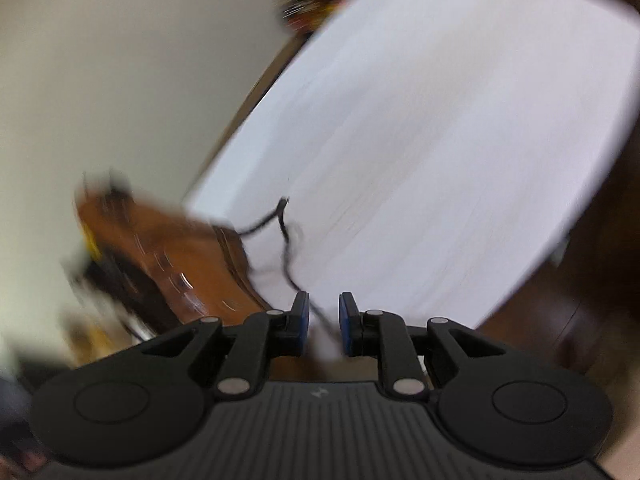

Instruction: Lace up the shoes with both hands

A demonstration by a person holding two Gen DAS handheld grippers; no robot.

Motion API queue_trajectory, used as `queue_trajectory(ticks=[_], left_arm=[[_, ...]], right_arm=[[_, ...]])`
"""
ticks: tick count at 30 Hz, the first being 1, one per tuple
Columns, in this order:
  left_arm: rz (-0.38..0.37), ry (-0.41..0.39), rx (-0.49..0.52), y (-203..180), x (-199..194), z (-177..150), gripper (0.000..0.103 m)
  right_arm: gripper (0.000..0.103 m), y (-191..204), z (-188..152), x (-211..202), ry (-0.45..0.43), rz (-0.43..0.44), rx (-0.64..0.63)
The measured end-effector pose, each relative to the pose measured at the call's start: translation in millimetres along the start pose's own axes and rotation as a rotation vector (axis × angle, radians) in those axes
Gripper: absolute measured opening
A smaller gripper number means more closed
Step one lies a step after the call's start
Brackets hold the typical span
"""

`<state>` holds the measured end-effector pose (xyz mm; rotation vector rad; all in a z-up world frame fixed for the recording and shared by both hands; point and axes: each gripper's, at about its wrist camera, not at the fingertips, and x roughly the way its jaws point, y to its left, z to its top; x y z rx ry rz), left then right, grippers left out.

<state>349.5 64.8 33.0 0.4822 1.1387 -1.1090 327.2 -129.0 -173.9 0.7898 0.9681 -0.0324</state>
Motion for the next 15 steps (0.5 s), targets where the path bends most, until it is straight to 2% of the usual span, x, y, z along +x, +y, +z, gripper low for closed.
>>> queue_trajectory(ticks=[4, 8, 12, 15], left_arm=[[-0.006, 0.035, -0.036, -3.0, 11.3, -1.3, 0.011], [-0.002, 0.047, -0.081, 0.9, 11.6, -7.3, 0.011], [0.016, 0.04, -0.109, 5.5, 9.8, -10.7, 0.011], [0.014, 0.024, -0.132, 9.8, 8.5, -11.0, 0.011]], right_arm=[[0.019, 33.5, 6.3, 26.0, 0.075, -0.083, -0.411], [0.019, 55.3, -0.6, 44.3, 0.099, -0.119, -0.632], [0.018, 64.8, -11.7, 52.5, 0.118, -0.169, -0.746], [0.006, 62.3, -19.3, 54.2, 0.118, -0.158, -0.753]])
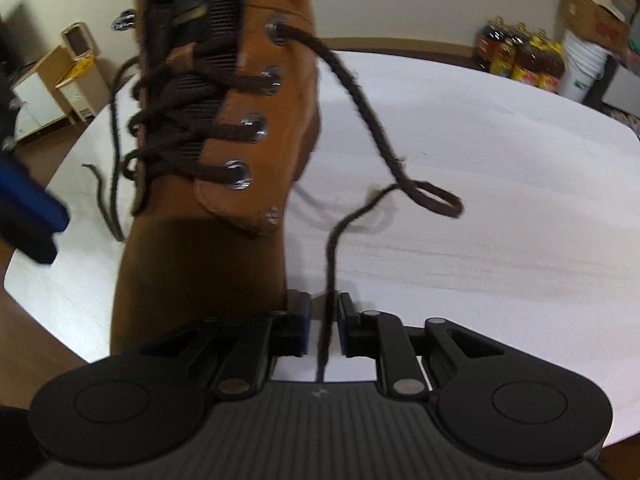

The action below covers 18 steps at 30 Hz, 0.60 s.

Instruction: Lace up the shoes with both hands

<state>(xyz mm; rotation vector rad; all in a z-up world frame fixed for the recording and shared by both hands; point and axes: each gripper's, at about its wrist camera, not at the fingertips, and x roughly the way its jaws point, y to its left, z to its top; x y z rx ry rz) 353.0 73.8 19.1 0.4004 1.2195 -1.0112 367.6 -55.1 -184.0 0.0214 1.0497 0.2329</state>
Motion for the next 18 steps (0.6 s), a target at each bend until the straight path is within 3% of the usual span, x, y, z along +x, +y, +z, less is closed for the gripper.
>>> queue_trajectory(ticks=[3, 8, 10, 13, 18], left_arm=[[-0.019, -0.021, -0.012, 2.6, -4.3, 2.9, 0.011], [-0.105, -0.095, -0.043, -2.9, -9.8, 11.4, 0.013], [-0.148, -0.117, -0.054, -8.5, -7.8, 16.2, 0.015], [-0.172, -0.14, -0.032, -16.6, -6.7, 20.7, 0.015], [-0.153, -0.143, 0.005, -27.6, -4.2, 20.2, 0.015]], right_arm=[[0.002, -11.3, -4.4, -1.0, -0.003, 0.034, 0.142], [0.002, -69.7, -33.0, -38.6, -0.081, 0.29, 0.843], [0.002, -79.3, -44.7, -52.4, -0.113, 0.369, 1.032], [0.002, -79.6, -57.8, -62.4, -0.143, 0.452, 1.197], [0.002, -69.8, -61.1, -69.6, -0.164, 0.495, 1.299]])
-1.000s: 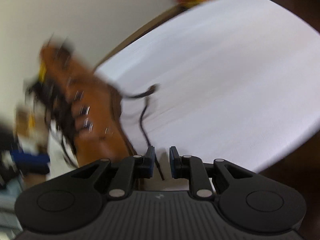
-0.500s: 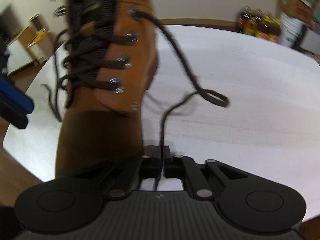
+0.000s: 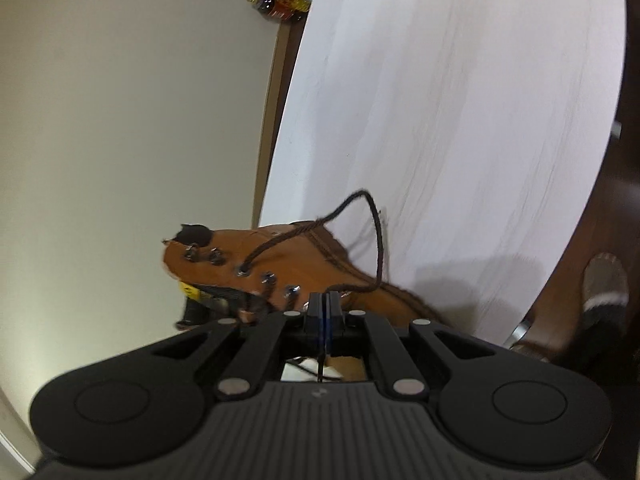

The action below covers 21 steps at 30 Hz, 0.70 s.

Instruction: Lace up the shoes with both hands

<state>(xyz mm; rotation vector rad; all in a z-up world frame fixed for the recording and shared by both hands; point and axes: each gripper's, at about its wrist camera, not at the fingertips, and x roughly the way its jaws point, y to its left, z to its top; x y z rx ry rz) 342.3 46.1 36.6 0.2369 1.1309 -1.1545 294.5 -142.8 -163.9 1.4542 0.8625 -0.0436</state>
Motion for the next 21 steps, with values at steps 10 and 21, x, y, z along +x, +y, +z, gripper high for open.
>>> queue_trajectory(ticks=[10, 21], left_arm=[[-0.002, 0.062, 0.051, 6.3, -3.4, -8.1, 0.002], [0.032, 0.221, 0.38, 35.9, -24.9, -35.9, 0.002]], right_arm=[[0.002, 5.6, 4.5, 1.3, 0.067, 0.005, -0.001], [0.018, 103.4, -33.9, 24.7, 0.293, -0.054, -1.043]])
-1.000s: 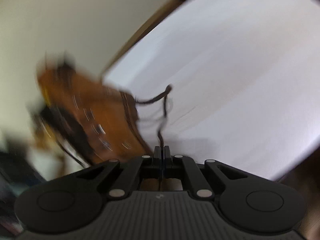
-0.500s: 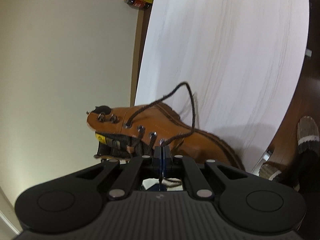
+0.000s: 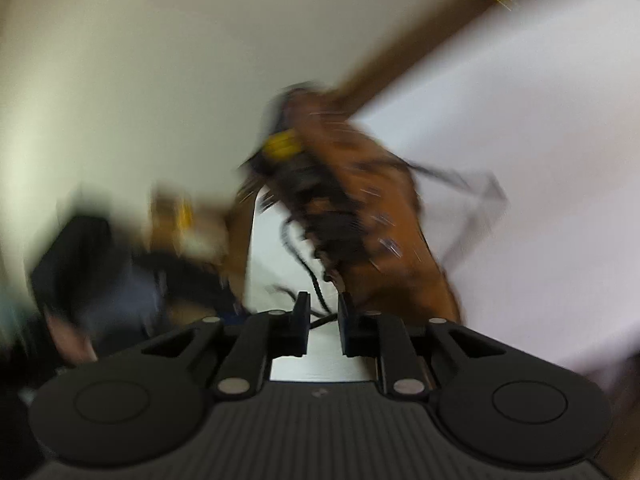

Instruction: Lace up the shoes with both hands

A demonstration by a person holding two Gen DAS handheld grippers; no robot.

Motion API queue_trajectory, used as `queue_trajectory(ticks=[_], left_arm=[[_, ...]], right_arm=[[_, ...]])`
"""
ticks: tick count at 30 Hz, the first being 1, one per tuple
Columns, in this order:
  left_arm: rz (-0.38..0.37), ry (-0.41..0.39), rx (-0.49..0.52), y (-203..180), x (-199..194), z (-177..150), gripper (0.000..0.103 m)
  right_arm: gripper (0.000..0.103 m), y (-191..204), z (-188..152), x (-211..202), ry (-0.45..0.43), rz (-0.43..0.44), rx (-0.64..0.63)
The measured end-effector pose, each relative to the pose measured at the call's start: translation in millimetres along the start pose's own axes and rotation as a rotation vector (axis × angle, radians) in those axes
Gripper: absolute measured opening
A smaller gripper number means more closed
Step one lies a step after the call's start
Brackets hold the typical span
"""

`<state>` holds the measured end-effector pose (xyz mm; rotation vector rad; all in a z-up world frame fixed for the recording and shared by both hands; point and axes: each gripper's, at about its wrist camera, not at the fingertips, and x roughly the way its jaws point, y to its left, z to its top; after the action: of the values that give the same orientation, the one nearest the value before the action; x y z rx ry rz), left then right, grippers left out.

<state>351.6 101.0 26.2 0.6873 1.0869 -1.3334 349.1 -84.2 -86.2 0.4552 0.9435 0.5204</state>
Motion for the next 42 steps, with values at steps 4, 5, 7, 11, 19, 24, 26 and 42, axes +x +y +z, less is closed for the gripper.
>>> queue_trajectory(ticks=[4, 5, 7, 11, 19, 24, 26, 42], left_arm=[[0.004, 0.019, 0.089, -2.9, -1.4, -7.3, 0.002], [0.004, 0.018, 0.103, -4.6, -2.7, -8.2, 0.002], [0.004, 0.01, 0.109, -5.2, -4.3, -9.8, 0.002], [0.007, -0.009, 0.103, -4.6, -7.2, -13.5, 0.002], [0.092, -0.062, -0.097, 21.4, -18.3, -22.4, 0.005], [0.157, -0.188, -0.296, 46.9, -41.2, -19.8, 0.006], [0.16, -0.211, -0.317, 52.5, -44.9, -16.9, 0.006], [0.176, -0.261, -0.196, 54.6, -43.1, -5.6, 0.006]], right_arm=[[0.018, 63.9, -3.7, 29.6, 0.114, -0.038, -0.602], [0.018, 76.4, -8.6, 37.5, 0.14, -0.049, -0.733], [0.018, 88.6, -17.1, 47.5, 0.17, -0.079, -0.888], [0.017, 95.6, -23.9, 57.8, 0.207, -0.115, -1.01], [0.003, 90.2, -4.4, 41.2, 0.191, -0.192, -0.772], [0.003, 94.2, 24.2, 16.8, 0.114, -0.375, -0.534], [0.003, 103.0, 31.8, 15.6, 0.095, -0.441, -0.524], [0.003, 142.6, 39.0, 50.0, 0.156, -0.623, -0.52]])
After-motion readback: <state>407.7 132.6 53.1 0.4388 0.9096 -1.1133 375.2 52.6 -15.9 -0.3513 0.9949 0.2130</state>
